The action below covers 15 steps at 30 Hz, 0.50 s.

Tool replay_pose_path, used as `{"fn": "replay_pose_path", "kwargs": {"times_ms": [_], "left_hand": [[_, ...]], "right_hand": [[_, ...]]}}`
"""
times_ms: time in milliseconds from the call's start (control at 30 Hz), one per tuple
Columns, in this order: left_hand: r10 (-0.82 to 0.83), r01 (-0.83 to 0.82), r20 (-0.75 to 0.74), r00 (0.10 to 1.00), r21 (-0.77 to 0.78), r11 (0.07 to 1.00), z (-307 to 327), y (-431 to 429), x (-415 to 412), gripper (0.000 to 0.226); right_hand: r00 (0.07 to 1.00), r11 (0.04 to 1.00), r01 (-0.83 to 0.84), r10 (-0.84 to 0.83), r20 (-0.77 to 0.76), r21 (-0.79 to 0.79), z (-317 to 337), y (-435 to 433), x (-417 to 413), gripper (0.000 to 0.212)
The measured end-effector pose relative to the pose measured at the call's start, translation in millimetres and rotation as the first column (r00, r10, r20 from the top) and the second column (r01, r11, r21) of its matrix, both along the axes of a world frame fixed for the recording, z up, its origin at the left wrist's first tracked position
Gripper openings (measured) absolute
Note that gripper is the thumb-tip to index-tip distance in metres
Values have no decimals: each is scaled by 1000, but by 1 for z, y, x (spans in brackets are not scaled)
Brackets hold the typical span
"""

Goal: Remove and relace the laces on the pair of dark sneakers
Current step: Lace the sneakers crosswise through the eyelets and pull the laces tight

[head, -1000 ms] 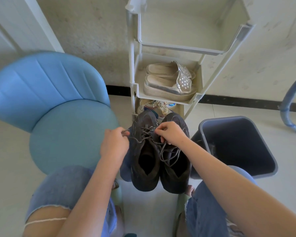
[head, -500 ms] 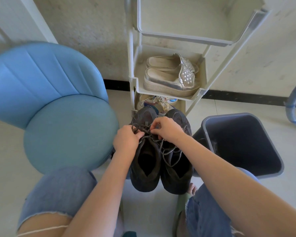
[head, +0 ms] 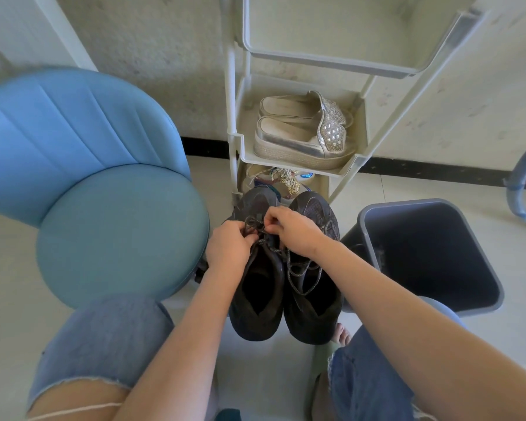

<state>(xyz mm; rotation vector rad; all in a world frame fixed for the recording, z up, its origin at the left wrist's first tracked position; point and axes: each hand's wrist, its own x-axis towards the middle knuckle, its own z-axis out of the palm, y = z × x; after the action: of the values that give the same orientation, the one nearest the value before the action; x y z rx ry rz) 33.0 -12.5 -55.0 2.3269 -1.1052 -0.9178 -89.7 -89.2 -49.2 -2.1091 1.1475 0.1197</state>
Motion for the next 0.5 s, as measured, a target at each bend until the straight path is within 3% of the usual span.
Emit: {"fn": "replay_pose_path", "kwargs": {"times_ms": [200, 367, 500], "left_hand": [[4, -3, -43, 999, 32, 999, -3, -1, -2, 12], [158, -168, -350, 923, 1, 986, -12, 0, -3, 14], [212, -234, -390, 896, -8, 972, -13, 2, -3, 10]], "right_hand": [[999, 999, 36, -37, 2, 29, 3, 0, -3, 9], [999, 998, 44, -45, 30, 51, -1, 1, -1, 9], [994, 994, 61, -69, 88, 86, -1, 1, -1, 8]]}}
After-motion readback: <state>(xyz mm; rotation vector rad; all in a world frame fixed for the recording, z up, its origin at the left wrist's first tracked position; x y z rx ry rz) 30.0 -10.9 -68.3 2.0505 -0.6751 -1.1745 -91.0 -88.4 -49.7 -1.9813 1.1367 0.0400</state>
